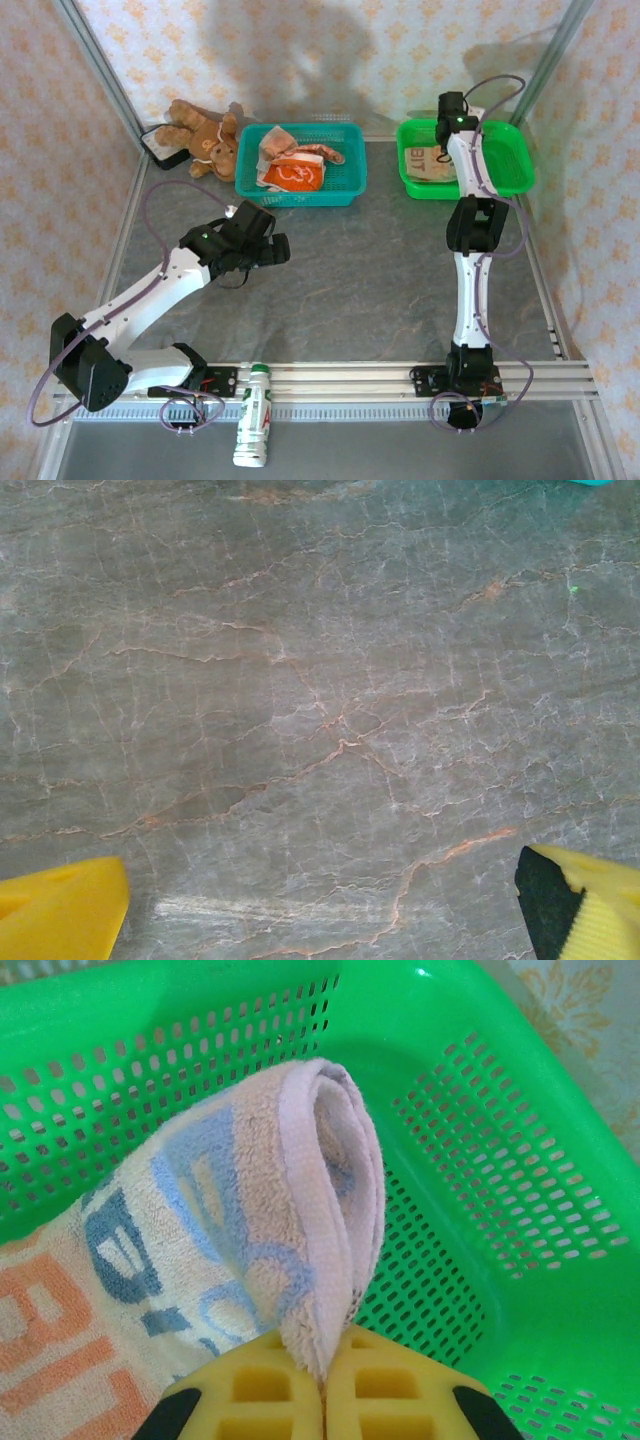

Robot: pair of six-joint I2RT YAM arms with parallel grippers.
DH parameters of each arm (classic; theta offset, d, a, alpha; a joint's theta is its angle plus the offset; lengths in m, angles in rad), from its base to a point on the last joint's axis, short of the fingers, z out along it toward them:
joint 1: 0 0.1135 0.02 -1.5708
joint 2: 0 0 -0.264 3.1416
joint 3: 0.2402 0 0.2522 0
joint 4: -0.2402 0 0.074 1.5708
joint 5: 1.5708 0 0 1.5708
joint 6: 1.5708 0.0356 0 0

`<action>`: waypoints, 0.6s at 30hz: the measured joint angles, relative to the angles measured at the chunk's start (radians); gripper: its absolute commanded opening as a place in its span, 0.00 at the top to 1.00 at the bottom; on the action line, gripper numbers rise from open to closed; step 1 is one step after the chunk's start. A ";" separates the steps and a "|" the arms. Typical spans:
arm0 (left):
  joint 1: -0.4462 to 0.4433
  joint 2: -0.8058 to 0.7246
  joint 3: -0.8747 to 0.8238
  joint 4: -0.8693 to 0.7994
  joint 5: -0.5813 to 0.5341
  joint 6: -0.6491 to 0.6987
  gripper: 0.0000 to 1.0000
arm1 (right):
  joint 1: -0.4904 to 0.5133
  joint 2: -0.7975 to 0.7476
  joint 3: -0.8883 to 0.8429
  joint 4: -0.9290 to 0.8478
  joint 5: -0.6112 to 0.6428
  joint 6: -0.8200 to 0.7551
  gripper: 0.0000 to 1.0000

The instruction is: Fold and stack the towels

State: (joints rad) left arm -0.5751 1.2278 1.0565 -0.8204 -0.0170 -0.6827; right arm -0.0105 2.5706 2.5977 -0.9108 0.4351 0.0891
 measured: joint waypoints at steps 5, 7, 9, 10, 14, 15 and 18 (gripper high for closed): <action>0.000 0.001 0.003 -0.003 0.000 -0.001 0.00 | 0.000 0.004 0.003 0.022 0.004 0.004 0.44; 0.000 0.001 0.003 -0.003 0.000 -0.001 0.00 | 0.000 0.004 0.003 0.022 0.009 0.003 0.34; 0.000 0.001 0.003 -0.003 0.000 -0.003 0.00 | 0.000 0.004 0.003 0.024 0.015 0.004 0.32; 0.000 0.001 0.003 -0.003 0.000 -0.004 0.00 | 0.000 0.004 0.003 0.025 0.019 0.005 0.31; 0.000 0.001 0.003 -0.003 0.000 -0.003 0.00 | 0.000 0.000 0.003 0.026 0.018 0.007 0.30; 0.000 0.001 0.003 -0.003 -0.001 0.000 0.00 | 0.000 -0.004 -0.001 0.026 0.017 0.008 0.30; 0.005 0.001 0.014 -0.003 -0.011 0.011 0.00 | 0.000 -0.040 -0.036 0.021 0.005 0.019 0.28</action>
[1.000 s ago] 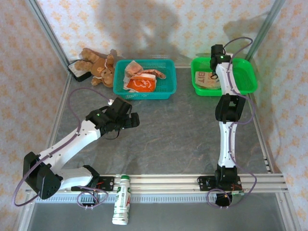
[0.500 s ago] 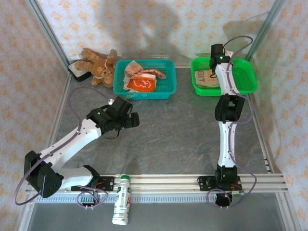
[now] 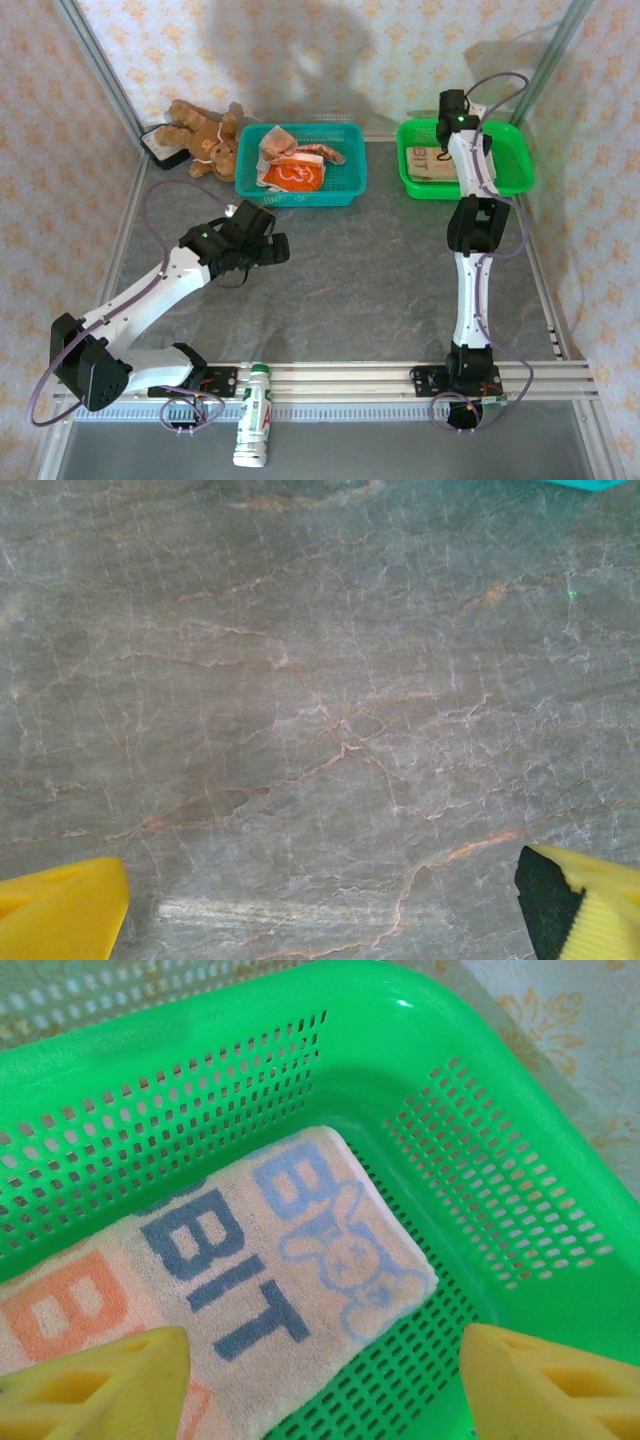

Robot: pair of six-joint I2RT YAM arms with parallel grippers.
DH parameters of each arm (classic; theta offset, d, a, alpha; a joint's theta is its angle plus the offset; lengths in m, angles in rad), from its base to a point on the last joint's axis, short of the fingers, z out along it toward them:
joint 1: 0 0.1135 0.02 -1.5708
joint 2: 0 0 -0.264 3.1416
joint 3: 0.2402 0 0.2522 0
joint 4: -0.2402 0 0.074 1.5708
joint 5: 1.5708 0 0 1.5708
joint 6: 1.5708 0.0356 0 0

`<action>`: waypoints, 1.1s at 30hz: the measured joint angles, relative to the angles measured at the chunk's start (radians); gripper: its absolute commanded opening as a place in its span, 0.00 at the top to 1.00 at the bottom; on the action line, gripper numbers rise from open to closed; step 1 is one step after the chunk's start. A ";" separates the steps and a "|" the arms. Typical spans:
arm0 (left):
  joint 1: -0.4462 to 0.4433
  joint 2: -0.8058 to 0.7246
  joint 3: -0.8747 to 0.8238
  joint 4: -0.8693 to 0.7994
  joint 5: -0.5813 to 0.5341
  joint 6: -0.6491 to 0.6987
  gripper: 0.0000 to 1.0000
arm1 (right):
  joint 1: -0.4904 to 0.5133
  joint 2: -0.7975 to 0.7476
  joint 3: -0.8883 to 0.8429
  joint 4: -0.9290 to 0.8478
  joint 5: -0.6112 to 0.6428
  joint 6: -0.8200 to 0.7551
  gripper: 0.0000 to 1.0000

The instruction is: Fold and stack the towels

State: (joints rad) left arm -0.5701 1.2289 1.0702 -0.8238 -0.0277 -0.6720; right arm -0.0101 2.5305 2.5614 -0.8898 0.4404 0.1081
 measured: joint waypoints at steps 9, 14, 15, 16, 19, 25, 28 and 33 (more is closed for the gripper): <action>0.093 0.059 0.089 0.020 -0.013 0.100 0.00 | 0.058 -0.309 -0.293 0.003 -0.064 0.030 0.17; 0.162 0.191 0.198 0.061 -0.007 0.176 0.00 | 0.148 -0.475 -0.433 0.021 -0.125 0.066 0.01; 0.174 0.227 0.229 0.072 -0.007 0.187 0.01 | 0.166 -0.505 -0.465 0.027 -0.141 0.080 0.01; 0.184 0.264 0.266 0.080 -0.008 0.201 0.03 | 0.182 -0.534 -0.500 0.032 -0.158 0.084 0.01; 0.198 0.380 0.380 0.108 -0.009 0.229 0.06 | 0.225 -0.616 -0.607 0.055 -0.191 0.103 0.01; 0.208 0.610 0.587 0.172 -0.014 0.261 0.20 | 0.329 -0.755 -0.776 0.077 -0.229 0.155 0.01; 0.218 0.745 0.701 0.197 -0.017 0.262 0.21 | 0.387 -0.831 -0.858 0.089 -0.237 0.185 0.01; 0.227 0.952 0.852 0.226 -0.053 0.262 0.22 | 0.470 -0.959 -0.992 0.097 -0.238 0.236 0.01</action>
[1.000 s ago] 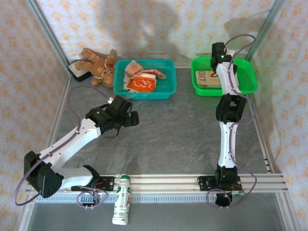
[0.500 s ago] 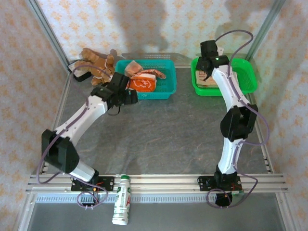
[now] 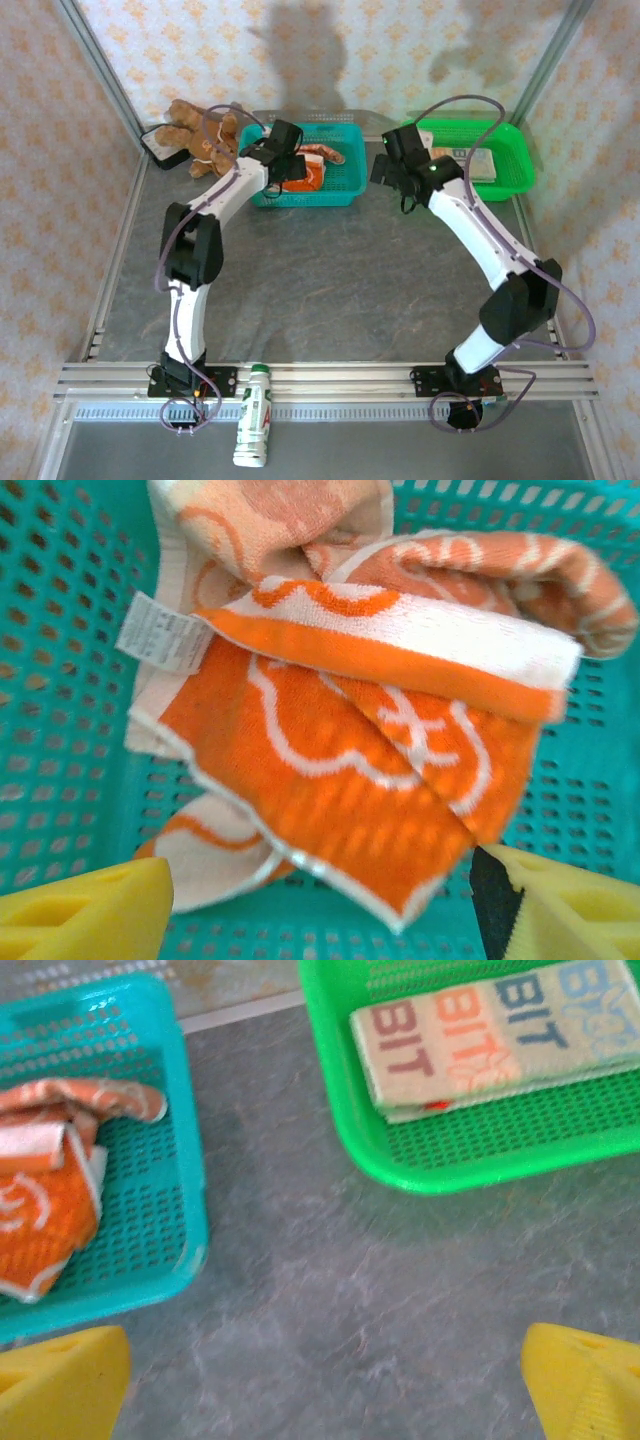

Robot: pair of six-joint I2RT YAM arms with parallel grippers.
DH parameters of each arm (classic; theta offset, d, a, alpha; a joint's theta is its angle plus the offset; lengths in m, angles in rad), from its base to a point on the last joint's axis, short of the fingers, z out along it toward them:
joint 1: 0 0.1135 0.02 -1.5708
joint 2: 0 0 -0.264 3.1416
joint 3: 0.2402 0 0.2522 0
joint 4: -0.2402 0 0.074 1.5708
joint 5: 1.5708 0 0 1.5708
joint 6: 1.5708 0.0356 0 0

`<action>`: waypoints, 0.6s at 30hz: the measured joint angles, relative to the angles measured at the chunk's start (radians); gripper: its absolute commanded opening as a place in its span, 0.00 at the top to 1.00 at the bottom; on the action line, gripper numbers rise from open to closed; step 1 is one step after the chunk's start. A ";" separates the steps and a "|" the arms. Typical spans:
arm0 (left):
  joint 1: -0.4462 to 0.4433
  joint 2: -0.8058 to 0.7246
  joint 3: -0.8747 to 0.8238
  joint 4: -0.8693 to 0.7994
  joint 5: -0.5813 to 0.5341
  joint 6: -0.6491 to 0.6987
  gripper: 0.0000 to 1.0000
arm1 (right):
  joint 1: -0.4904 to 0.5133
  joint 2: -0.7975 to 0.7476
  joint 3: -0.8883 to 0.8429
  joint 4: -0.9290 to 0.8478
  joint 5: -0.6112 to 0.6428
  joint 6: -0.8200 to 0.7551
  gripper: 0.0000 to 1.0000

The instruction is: Fold and stack the towels

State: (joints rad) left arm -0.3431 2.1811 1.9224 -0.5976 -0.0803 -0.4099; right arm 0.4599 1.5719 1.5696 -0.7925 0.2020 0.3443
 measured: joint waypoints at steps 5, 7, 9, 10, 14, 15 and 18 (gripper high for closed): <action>0.006 0.179 0.138 -0.002 -0.011 0.000 0.22 | 0.047 -0.082 -0.076 -0.002 0.012 0.041 0.01; 0.009 0.233 0.183 -0.006 -0.011 0.000 0.22 | 0.048 -0.109 -0.100 -0.004 0.019 0.053 0.01; 0.010 0.279 0.229 -0.016 -0.011 0.000 0.25 | 0.048 -0.139 -0.127 -0.008 0.026 0.065 0.01; 0.011 0.293 0.245 -0.020 -0.011 -0.002 0.30 | 0.048 -0.149 -0.135 -0.011 0.028 0.070 0.01; 0.012 0.313 0.283 -0.026 -0.004 -0.002 0.80 | 0.048 -0.174 -0.158 -0.017 0.036 0.089 0.01; 0.012 0.313 0.288 -0.026 -0.002 0.002 0.91 | 0.048 -0.175 -0.161 -0.019 0.037 0.092 0.01; 0.014 0.311 0.293 -0.026 0.004 0.008 1.00 | 0.048 -0.179 -0.179 -0.021 0.037 0.098 0.01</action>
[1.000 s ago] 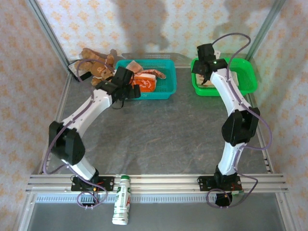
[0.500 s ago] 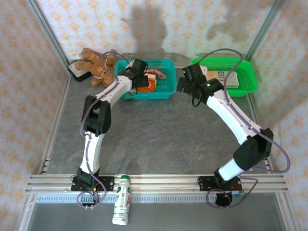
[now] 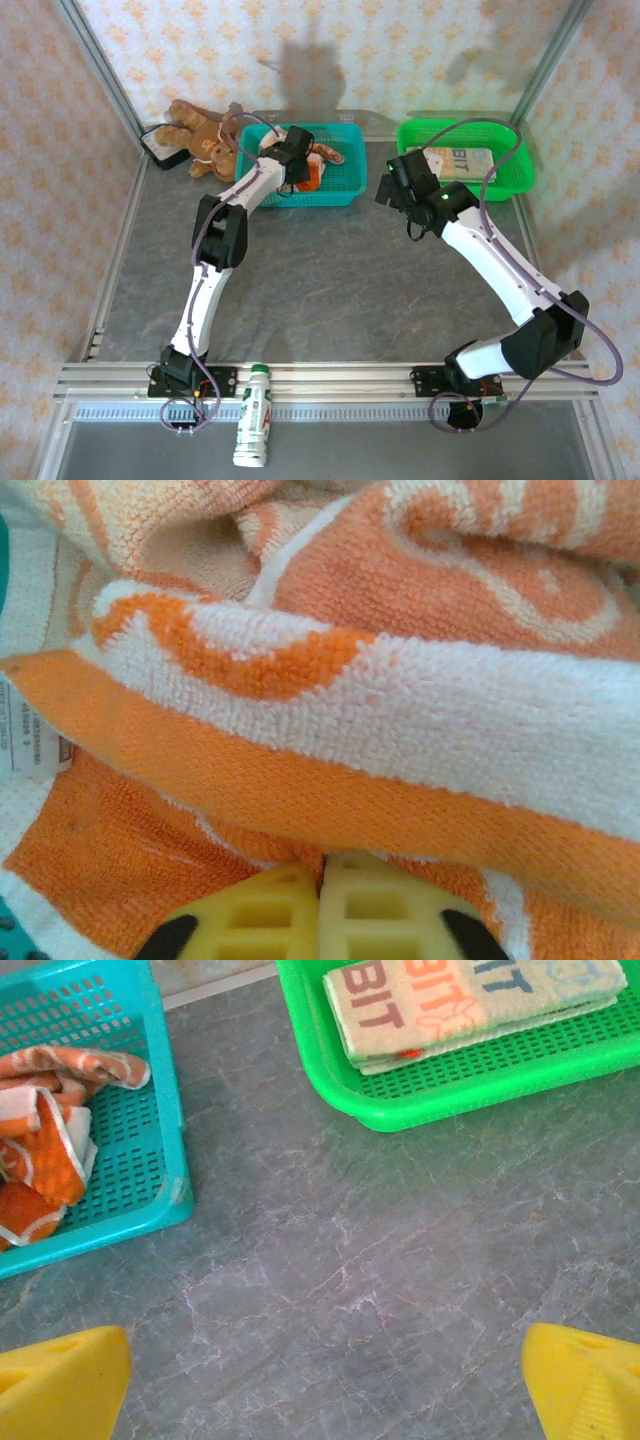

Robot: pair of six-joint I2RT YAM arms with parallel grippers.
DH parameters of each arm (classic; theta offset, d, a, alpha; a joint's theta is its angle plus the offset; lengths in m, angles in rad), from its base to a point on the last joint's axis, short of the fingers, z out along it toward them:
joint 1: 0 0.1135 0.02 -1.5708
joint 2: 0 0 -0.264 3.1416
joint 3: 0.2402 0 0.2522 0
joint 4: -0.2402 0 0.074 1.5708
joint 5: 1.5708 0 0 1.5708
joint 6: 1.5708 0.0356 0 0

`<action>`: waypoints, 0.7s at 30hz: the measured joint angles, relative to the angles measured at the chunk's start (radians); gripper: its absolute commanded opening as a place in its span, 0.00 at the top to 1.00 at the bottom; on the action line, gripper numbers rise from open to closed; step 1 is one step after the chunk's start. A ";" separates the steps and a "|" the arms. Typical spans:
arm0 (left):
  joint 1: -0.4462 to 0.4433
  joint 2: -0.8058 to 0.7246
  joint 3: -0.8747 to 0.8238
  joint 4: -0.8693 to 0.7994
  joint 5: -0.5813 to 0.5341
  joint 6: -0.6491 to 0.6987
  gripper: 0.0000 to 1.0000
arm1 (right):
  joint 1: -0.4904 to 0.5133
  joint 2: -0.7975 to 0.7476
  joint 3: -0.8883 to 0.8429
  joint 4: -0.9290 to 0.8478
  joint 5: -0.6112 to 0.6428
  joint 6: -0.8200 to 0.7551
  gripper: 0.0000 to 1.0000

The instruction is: Fold and stack the towels

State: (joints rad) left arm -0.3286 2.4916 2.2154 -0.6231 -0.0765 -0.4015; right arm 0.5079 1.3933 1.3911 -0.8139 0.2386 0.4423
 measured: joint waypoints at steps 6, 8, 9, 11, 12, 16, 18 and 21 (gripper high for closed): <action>0.011 -0.100 -0.097 0.003 0.017 0.005 1.00 | 0.000 -0.006 -0.032 0.002 -0.002 0.004 0.01; 0.011 -0.166 -0.134 0.002 0.023 -0.001 1.00 | 0.000 -0.006 -0.032 0.010 -0.004 0.006 0.01; 0.011 -0.200 -0.143 0.002 0.027 -0.002 1.00 | 0.000 -0.006 -0.032 0.016 -0.005 0.007 0.01; 0.011 -0.270 -0.150 0.000 0.041 -0.008 1.00 | 0.000 -0.006 -0.032 0.028 -0.012 0.011 0.01; 0.011 -0.309 -0.150 0.001 0.047 -0.011 1.00 | 0.000 -0.005 -0.032 0.034 -0.016 0.011 0.01; 0.010 -0.457 -0.150 0.000 0.072 -0.016 1.00 | 0.000 0.005 -0.032 0.048 -0.031 0.022 0.01; 0.007 -0.525 -0.150 0.000 0.076 -0.016 1.00 | 0.000 0.015 -0.032 0.055 -0.040 0.026 0.01; 0.003 -0.587 -0.150 0.000 0.076 -0.014 1.00 | 0.000 0.026 -0.034 0.071 -0.058 0.030 0.01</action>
State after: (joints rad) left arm -0.3256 1.9041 2.0655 -0.6231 -0.0006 -0.4152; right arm 0.5079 1.4193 1.3575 -0.7425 0.1806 0.4725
